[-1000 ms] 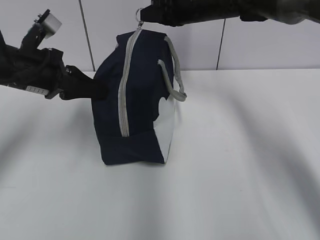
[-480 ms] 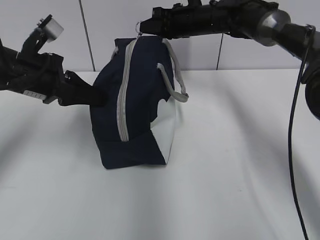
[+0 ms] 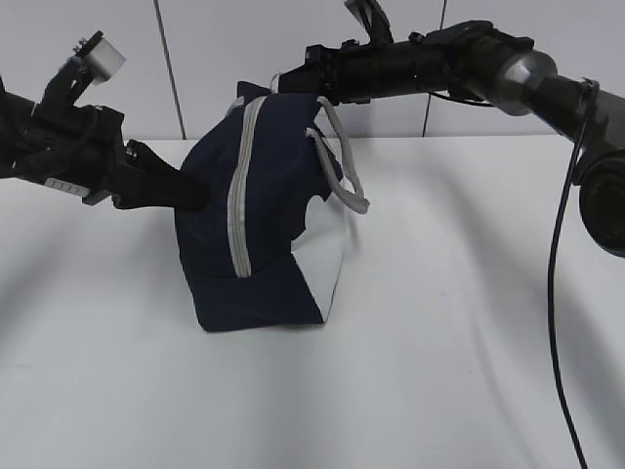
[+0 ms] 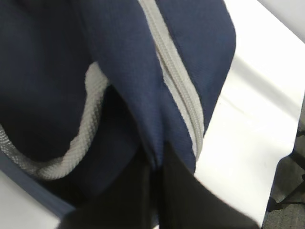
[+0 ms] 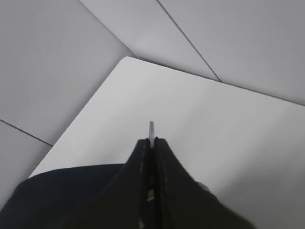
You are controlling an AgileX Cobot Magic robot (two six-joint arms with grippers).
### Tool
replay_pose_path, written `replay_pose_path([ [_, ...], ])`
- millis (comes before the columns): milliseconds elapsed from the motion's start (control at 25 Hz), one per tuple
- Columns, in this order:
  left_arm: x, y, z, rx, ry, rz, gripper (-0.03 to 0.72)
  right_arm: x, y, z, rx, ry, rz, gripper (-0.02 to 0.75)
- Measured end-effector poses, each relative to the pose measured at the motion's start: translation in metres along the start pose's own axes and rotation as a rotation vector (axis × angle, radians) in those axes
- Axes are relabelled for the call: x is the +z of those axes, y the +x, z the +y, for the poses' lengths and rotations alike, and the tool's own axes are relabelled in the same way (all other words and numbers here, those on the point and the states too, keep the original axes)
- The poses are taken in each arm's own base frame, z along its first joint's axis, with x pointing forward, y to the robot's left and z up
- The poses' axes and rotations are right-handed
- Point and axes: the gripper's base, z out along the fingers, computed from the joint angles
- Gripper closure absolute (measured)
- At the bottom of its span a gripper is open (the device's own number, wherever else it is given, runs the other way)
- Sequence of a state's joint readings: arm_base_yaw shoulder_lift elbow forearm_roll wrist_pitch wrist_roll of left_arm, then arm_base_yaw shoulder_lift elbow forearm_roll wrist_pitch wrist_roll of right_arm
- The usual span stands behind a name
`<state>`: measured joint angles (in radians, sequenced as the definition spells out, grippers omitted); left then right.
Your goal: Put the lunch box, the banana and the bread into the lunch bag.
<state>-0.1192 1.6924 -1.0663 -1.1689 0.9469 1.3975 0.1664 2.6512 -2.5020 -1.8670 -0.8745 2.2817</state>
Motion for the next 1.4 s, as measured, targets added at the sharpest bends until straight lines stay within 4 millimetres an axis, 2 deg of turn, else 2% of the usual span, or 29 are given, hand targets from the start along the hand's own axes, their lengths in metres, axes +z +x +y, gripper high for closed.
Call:
replay_pose_path([
  [120,0.0,-0.001,-0.001,-0.011,0.011,-0.013,0.676,-0.004,-0.01,0.008,-0.043,-0.021,-0.008,0.754],
  [280,-0.002,-0.003,-0.001,-0.029,0.029,-0.033,0.597,-0.013,-0.031,0.023,-0.11,-0.052,-0.05,0.754],
  [400,-0.002,-0.002,-0.002,-0.028,0.03,-0.032,0.626,-0.017,-0.04,0.03,-0.14,-0.061,-0.071,0.754],
  [440,-0.002,-0.002,-0.001,-0.028,0.029,-0.033,0.662,-0.017,-0.04,0.03,-0.142,-0.062,-0.073,0.754],
  [520,-0.002,-0.003,-0.001,-0.029,0.023,-0.034,0.684,-0.017,-0.04,0.029,-0.141,-0.056,-0.079,0.754],
  [1040,-0.002,-0.001,0.0,-0.016,0.015,-0.015,0.686,-0.005,-0.026,0.005,-0.102,0.026,-0.117,0.754],
  [1400,-0.002,0.0,0.0,-0.01,0.014,-0.007,0.686,0.002,-0.017,-0.003,-0.087,0.044,-0.121,0.754],
])
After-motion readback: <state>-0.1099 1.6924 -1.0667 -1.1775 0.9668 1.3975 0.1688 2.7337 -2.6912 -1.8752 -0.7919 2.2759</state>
